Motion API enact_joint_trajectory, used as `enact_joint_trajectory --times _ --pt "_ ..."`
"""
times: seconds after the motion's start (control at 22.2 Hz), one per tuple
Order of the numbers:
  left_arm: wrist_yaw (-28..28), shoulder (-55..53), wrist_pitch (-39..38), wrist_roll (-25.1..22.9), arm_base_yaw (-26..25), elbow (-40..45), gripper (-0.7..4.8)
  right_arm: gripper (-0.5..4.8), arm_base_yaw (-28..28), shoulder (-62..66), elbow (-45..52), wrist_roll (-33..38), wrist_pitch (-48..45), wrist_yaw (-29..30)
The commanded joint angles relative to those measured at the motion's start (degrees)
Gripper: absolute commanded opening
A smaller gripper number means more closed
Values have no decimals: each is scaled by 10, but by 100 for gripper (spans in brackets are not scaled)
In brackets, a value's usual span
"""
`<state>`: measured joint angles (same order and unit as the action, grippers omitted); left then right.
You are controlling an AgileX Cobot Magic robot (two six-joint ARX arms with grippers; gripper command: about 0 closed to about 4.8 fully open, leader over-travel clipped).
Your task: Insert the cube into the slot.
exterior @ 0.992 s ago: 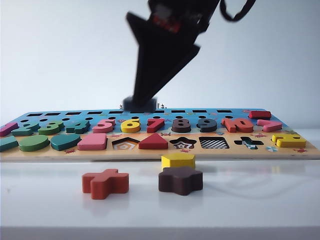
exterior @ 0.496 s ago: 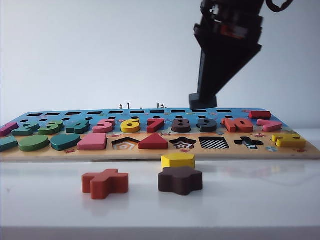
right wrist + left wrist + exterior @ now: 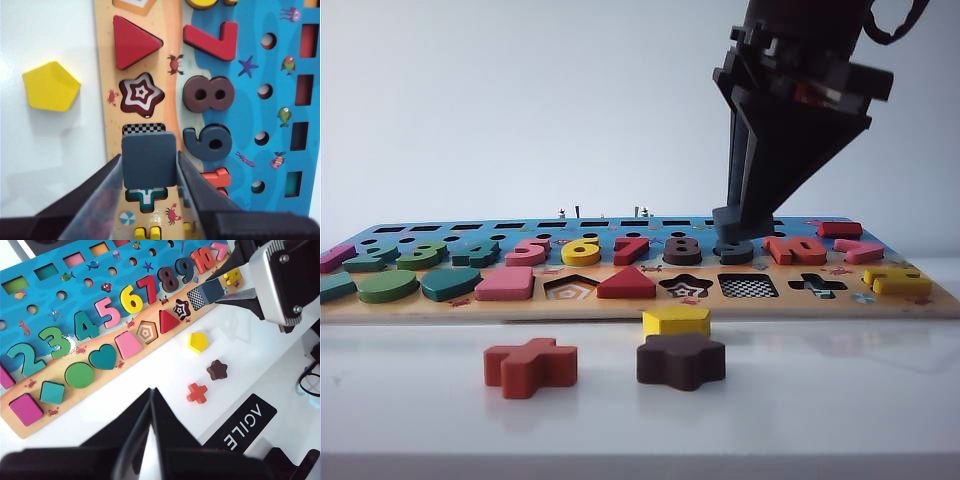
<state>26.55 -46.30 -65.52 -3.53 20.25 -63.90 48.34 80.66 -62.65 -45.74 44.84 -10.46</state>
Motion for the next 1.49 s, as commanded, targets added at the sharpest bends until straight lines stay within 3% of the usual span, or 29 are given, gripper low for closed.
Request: enact_joint_trajectory --times 0.05,1.49 --pt "4 2 5 -1 0 -3 20 93 -8 4 10 -7 -31 -1" --pt "4 2 11 -1 0 -3 20 93 -23 15 38 -4 -67 26"
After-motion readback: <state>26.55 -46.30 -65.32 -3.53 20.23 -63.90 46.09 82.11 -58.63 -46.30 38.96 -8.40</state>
